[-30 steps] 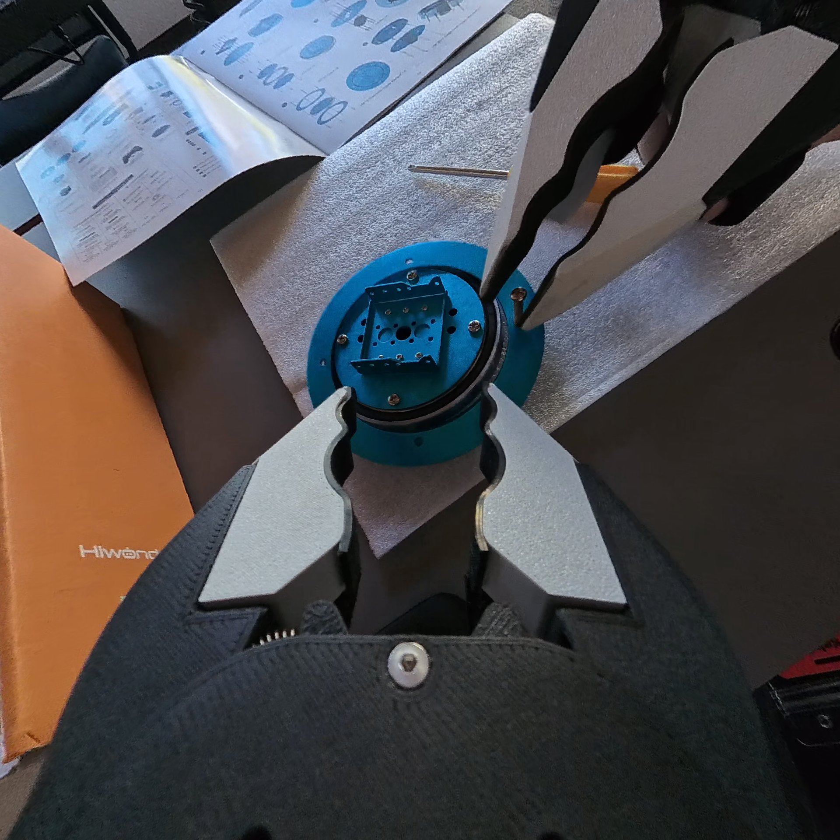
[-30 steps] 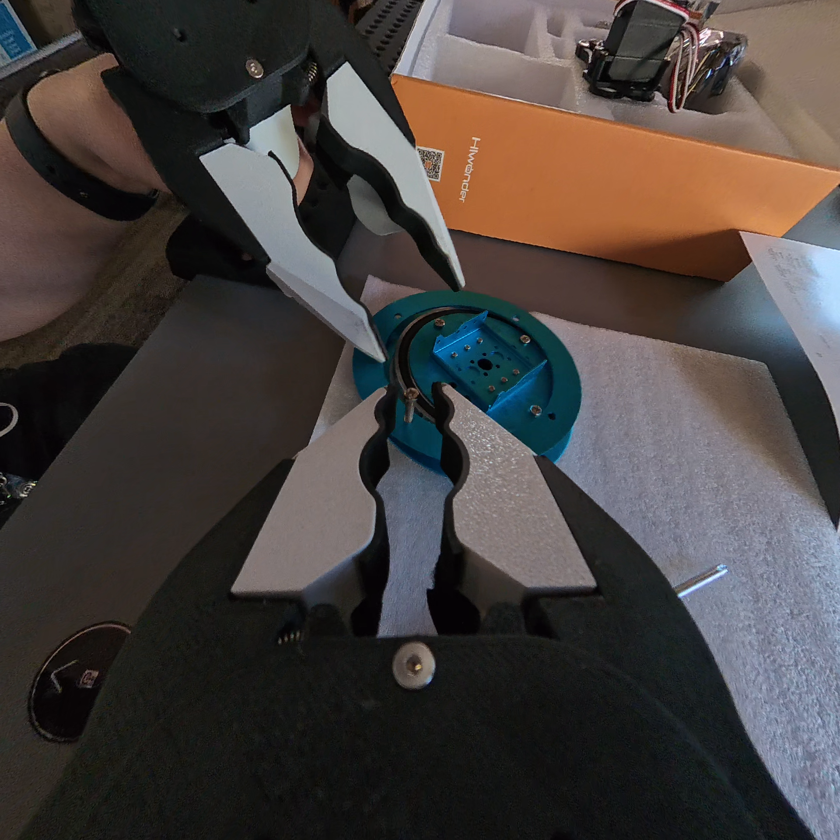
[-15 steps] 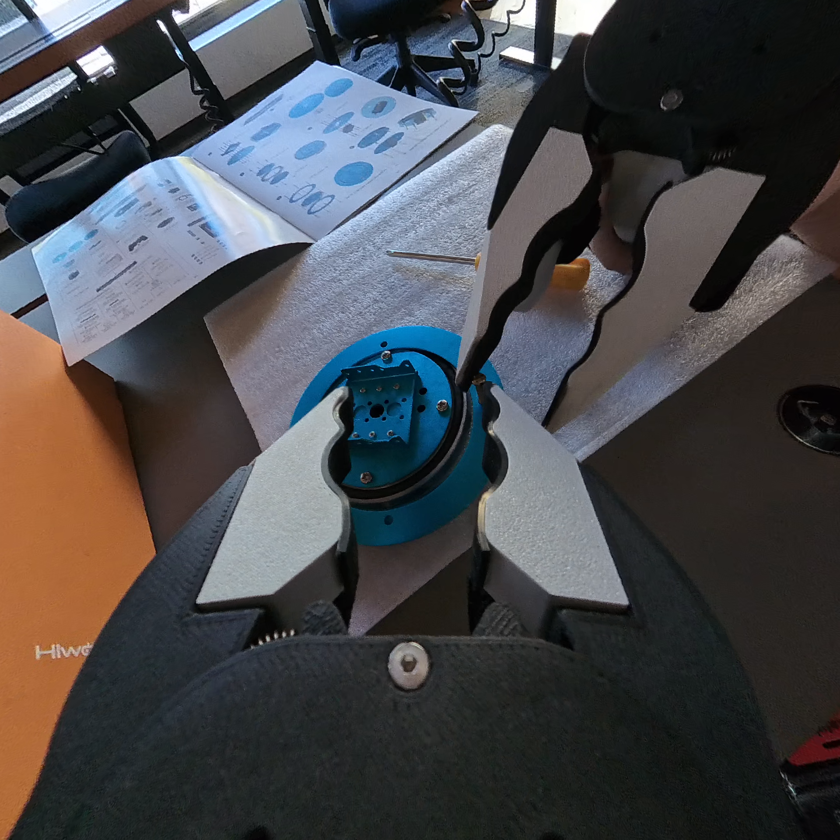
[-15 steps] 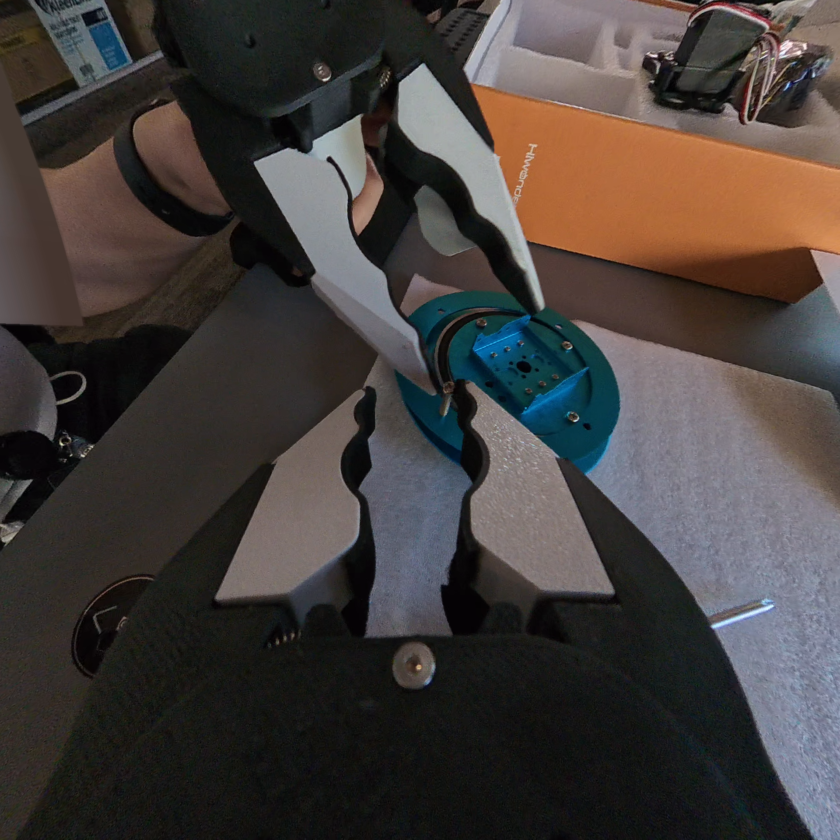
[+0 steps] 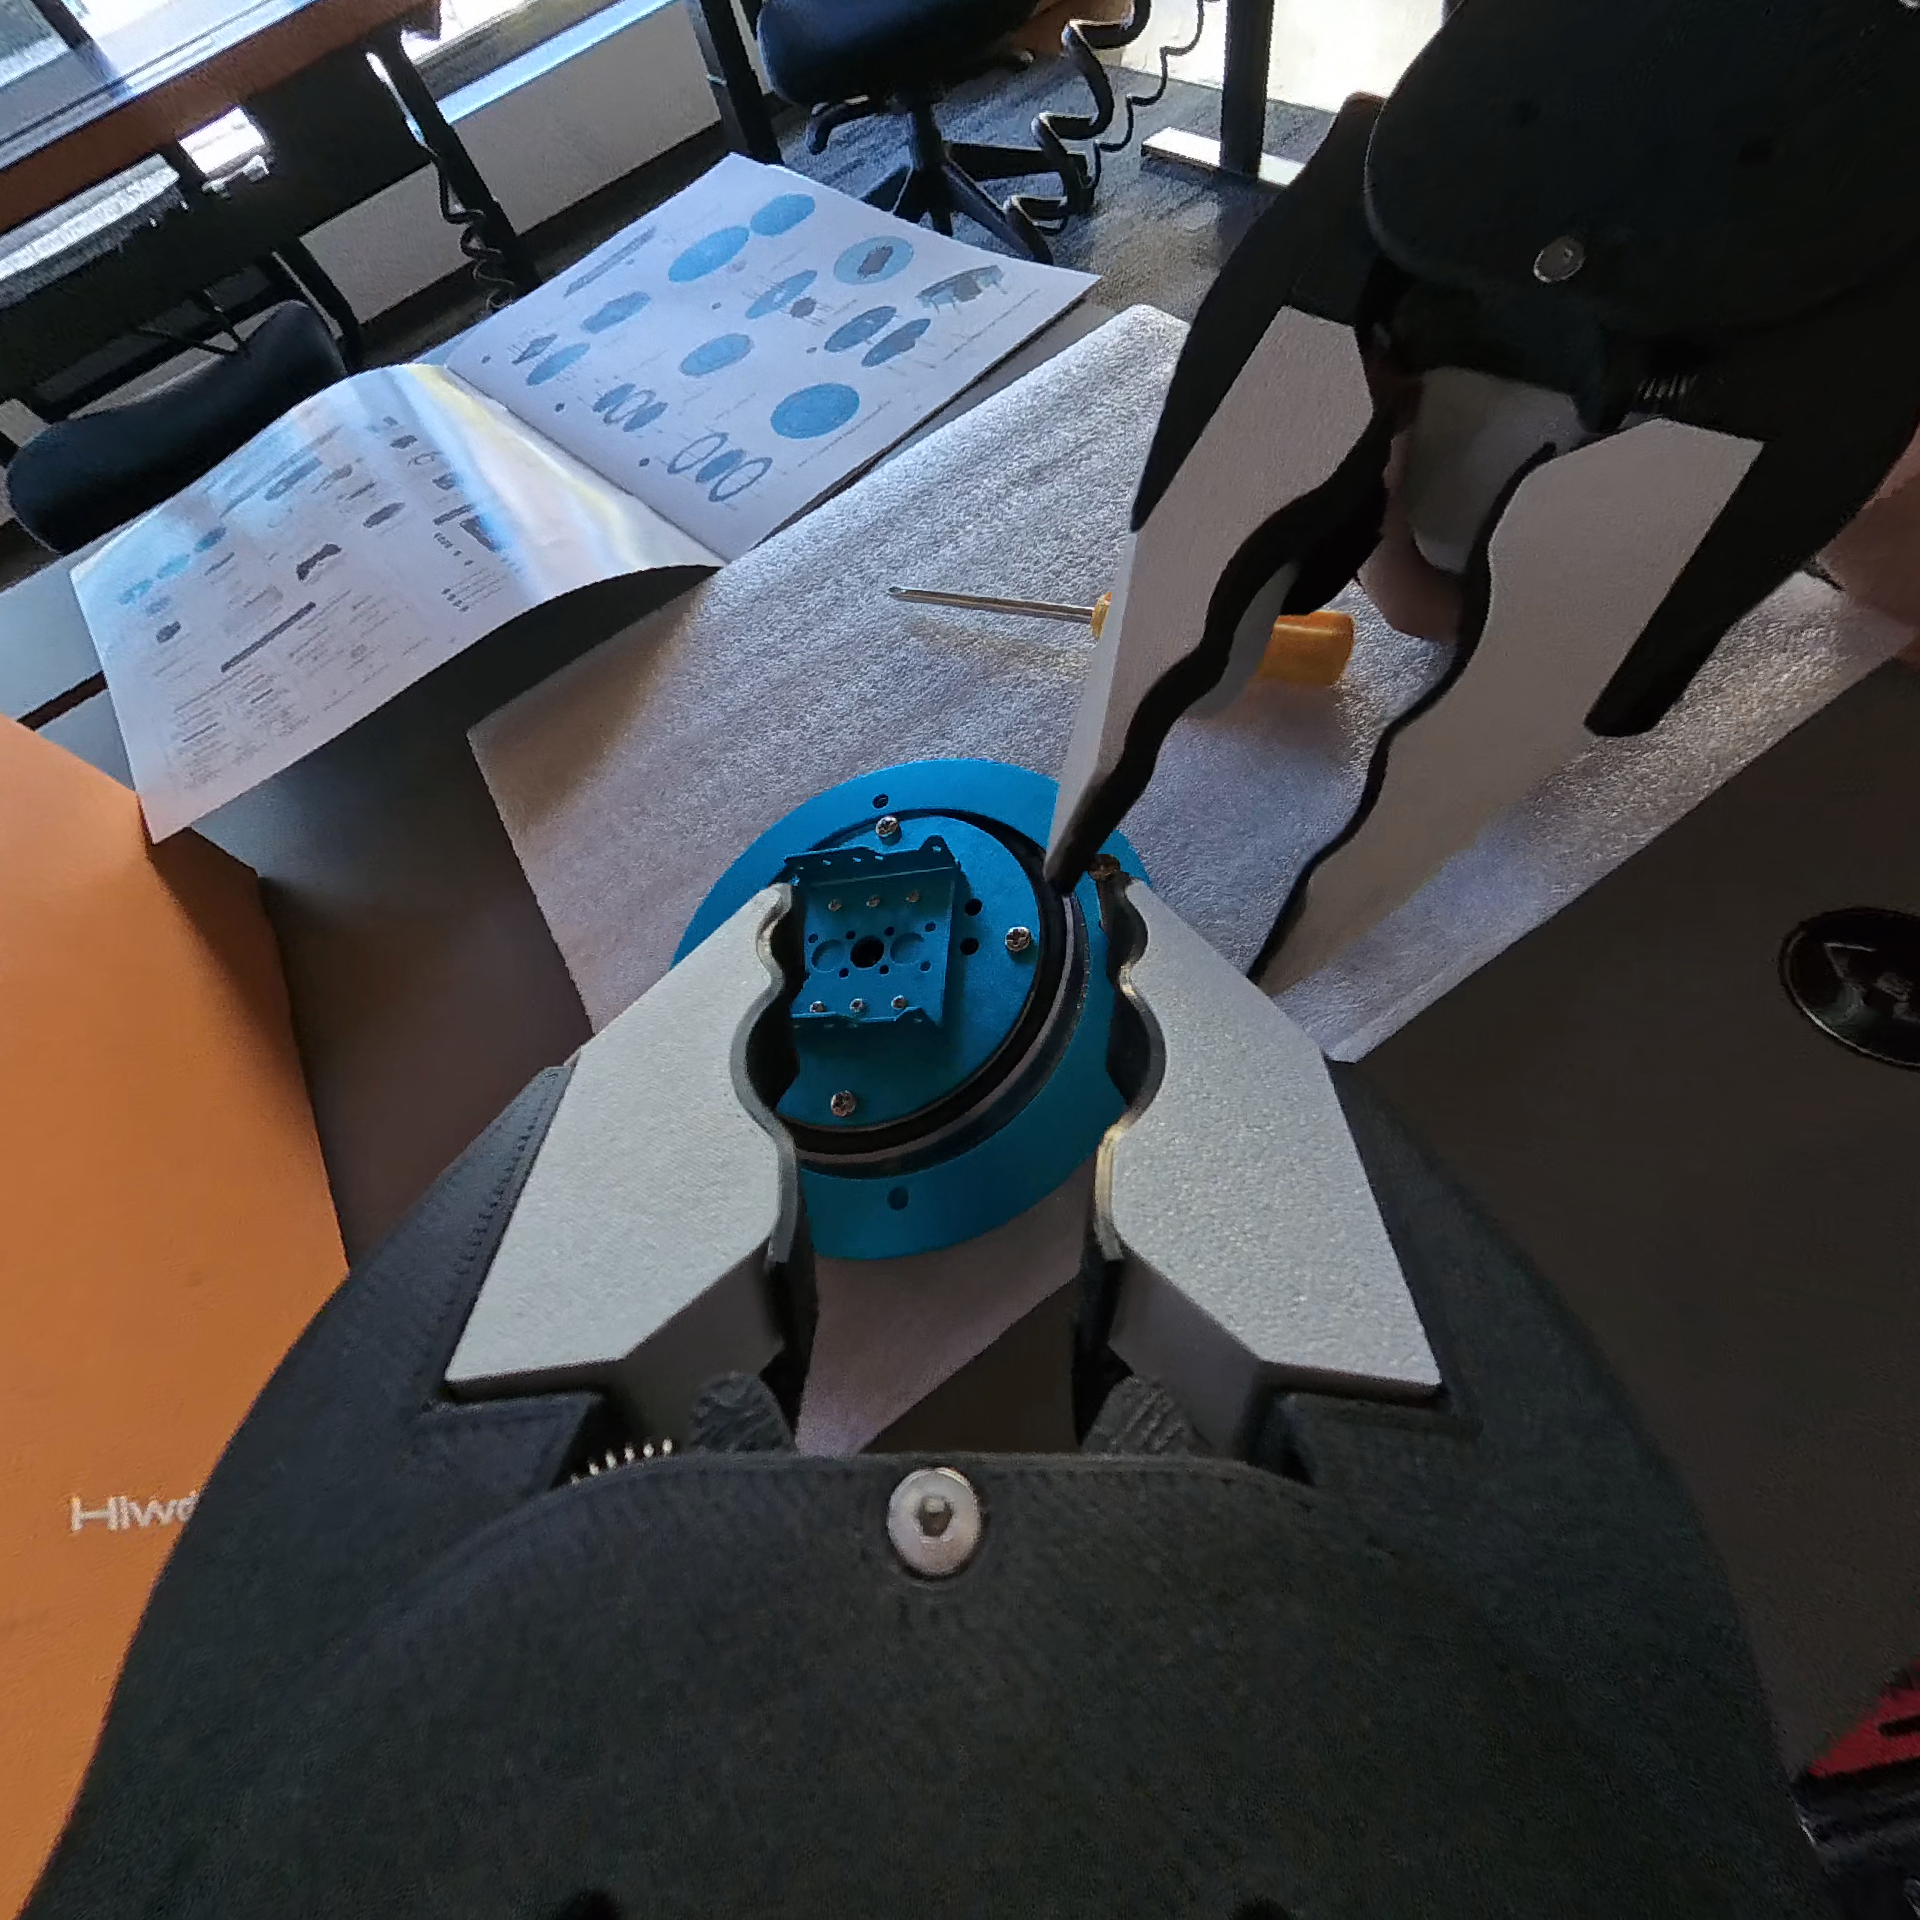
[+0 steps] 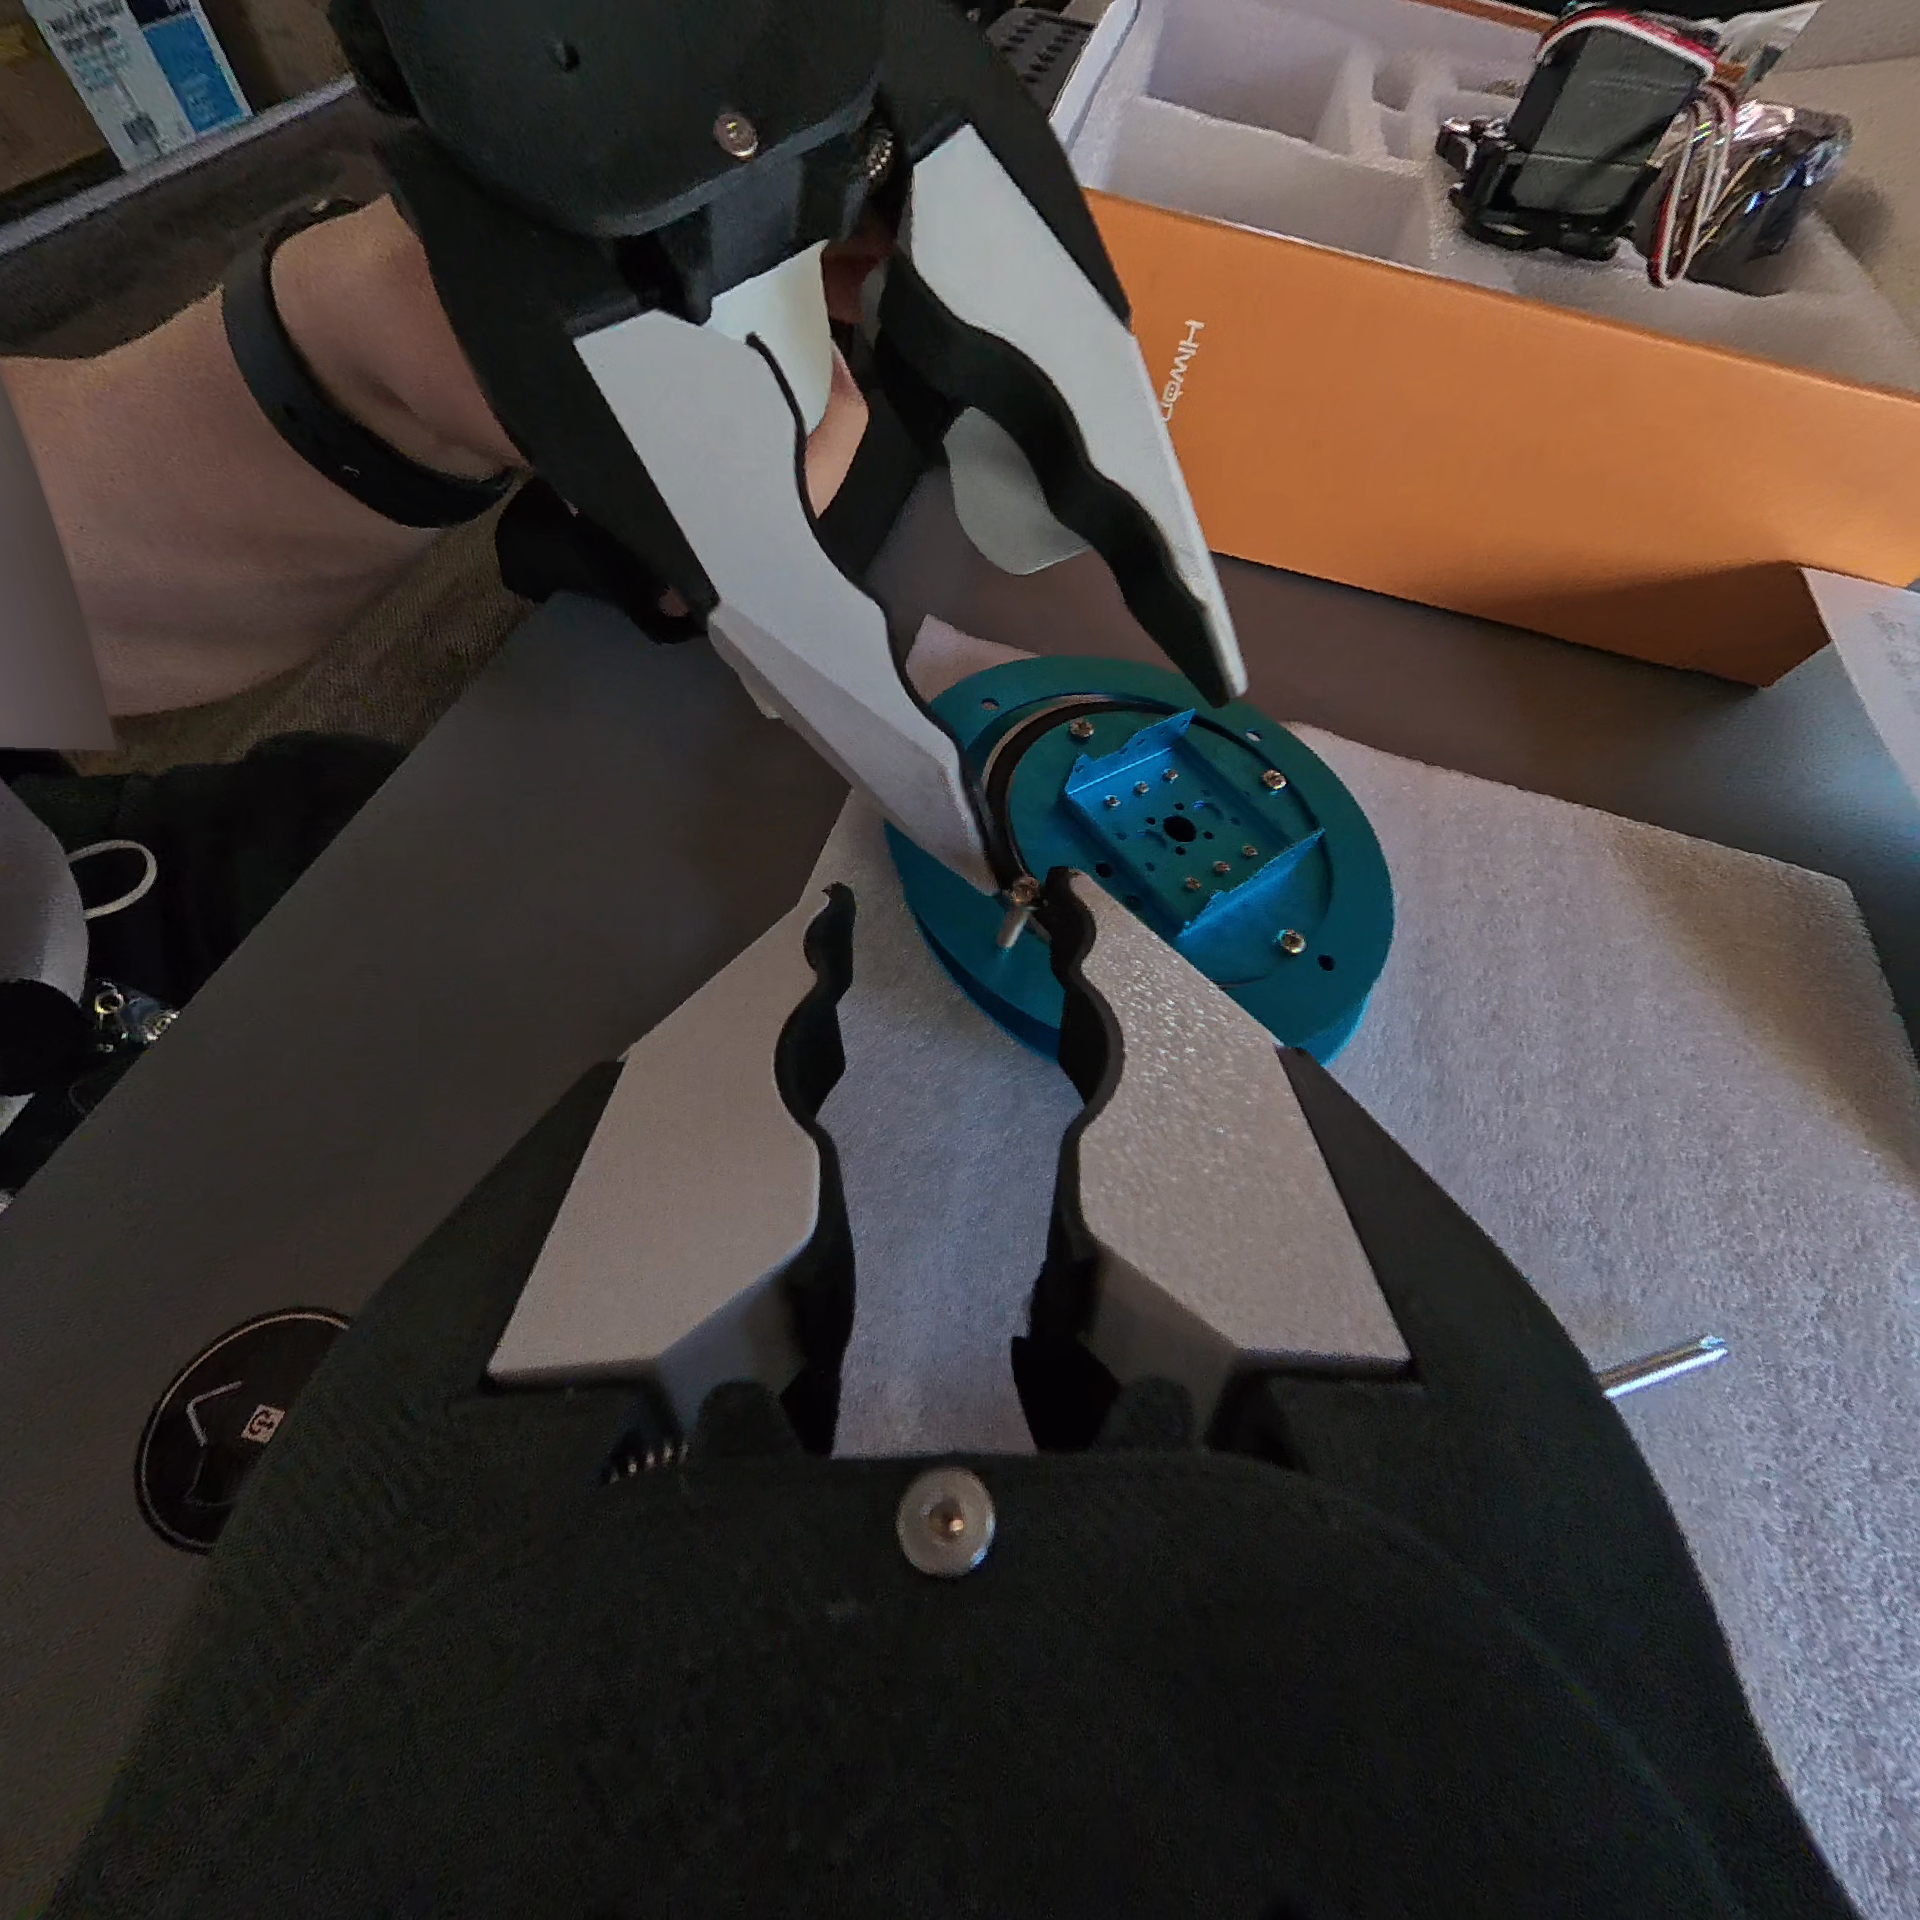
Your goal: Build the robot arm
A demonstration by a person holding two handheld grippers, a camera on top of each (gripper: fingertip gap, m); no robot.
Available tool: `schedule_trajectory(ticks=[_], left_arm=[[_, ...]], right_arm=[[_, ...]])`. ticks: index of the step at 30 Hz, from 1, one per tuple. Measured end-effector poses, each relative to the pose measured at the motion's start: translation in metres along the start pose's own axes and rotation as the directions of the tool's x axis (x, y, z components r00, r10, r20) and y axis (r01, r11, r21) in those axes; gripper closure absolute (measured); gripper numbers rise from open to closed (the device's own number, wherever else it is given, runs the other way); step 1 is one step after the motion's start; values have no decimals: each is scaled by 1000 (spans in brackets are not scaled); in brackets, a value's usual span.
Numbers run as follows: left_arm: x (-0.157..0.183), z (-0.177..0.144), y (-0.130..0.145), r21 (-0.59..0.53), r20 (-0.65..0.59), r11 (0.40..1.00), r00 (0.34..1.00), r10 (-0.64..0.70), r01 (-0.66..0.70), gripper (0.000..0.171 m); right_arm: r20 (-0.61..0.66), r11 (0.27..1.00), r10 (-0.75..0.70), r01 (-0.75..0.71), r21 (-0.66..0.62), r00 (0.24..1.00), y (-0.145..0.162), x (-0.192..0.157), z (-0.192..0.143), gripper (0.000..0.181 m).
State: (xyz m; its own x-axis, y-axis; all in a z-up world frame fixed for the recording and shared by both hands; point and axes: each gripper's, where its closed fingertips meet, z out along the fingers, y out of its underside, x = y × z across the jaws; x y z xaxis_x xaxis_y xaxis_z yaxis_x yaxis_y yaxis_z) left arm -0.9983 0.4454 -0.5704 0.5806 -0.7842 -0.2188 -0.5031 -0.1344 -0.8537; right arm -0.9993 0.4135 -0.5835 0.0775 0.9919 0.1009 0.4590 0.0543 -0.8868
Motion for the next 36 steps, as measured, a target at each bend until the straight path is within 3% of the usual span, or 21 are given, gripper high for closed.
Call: schedule_trajectory(ticks=[5,12,19,36], left_arm=[[-9,-2,7,-26,38,1000,999,1,0,116],[4,0,-5,20,-31,1000,999,-20,21,112],[-8,-1,6,-18,24,1000,1000,-17,17,111],[1,2,2,-17,-4,1000,1000,9,-9,107]], right_arm=[[-7,1000,9,-9,18,1000,0,-1,-7,147],[-9,1000,0,0,7,1000,0,-1,-1,143],[-25,1000,9,-9,11,1000,2,-1,-10,144],[-25,999,-16,17,28,1000,-6,-1,-5,137]])
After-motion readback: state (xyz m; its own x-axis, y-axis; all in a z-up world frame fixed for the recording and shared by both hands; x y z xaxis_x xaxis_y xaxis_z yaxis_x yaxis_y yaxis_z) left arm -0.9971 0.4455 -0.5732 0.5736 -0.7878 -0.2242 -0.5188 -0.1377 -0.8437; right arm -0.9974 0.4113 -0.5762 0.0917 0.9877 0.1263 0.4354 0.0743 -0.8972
